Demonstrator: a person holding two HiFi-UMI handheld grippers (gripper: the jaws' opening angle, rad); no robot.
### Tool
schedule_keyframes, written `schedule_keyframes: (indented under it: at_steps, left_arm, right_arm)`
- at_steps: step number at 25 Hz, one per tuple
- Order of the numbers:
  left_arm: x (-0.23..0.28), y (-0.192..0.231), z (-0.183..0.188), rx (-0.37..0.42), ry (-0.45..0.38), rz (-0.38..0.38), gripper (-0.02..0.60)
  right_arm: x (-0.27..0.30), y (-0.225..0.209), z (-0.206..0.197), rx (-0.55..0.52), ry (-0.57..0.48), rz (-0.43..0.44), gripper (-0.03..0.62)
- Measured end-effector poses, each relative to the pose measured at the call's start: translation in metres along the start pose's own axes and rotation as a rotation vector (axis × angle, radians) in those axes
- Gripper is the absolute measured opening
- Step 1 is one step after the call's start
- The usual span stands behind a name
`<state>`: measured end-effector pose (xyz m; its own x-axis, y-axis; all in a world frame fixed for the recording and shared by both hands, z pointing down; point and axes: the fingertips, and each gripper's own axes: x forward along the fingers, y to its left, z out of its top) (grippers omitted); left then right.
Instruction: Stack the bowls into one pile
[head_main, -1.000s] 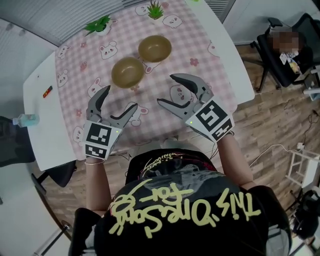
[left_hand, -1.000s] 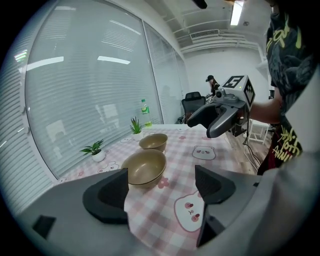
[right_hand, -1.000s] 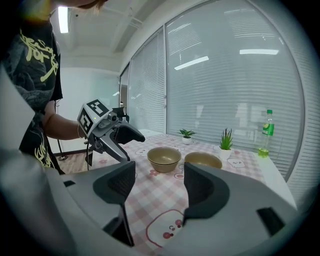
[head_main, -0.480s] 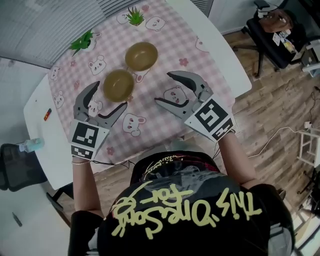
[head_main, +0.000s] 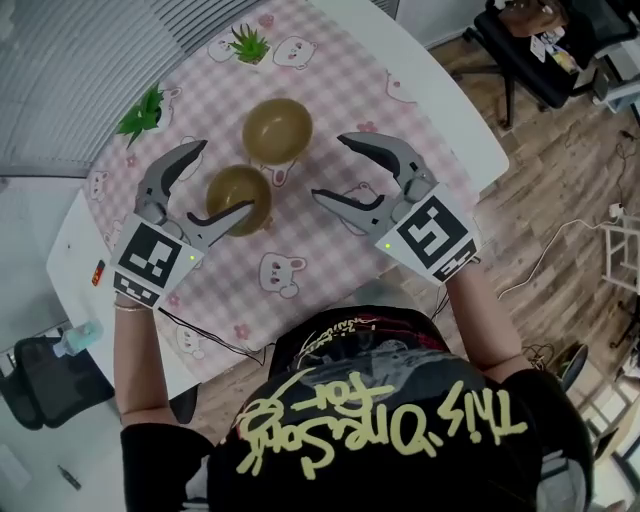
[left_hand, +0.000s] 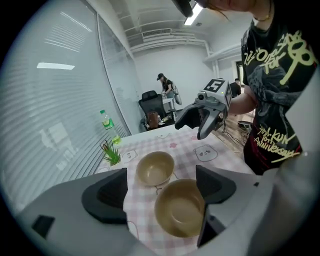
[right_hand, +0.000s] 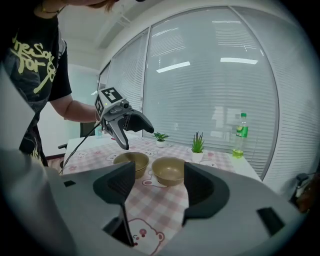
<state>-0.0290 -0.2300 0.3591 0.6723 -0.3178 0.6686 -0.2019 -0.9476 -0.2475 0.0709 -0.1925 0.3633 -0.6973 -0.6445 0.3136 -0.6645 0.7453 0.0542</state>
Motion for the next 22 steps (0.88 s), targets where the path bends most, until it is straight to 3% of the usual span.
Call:
schedule_keyframes:
  at_steps: [4, 14, 22]
  left_arm:
    - [0.01, 0.024, -0.011, 0.075, 0.016, -0.041, 0.428]
    - [0.037, 0.075, -0.026, 0.152, 0.005, -0.107, 0.428]
    - [0.063, 0.08, -0.027, 0.152, -0.074, -0.234, 0.403]
  right_arm:
    - [0.012, -0.007, 0.0, 0.0, 0.018, -0.034, 0.308]
    - [0.042, -0.027, -0.015, 0.024, 0.062, -0.086, 0.308]
    - [0.061, -0.028, -0.038, 0.048, 0.122, -0.093, 0.308]
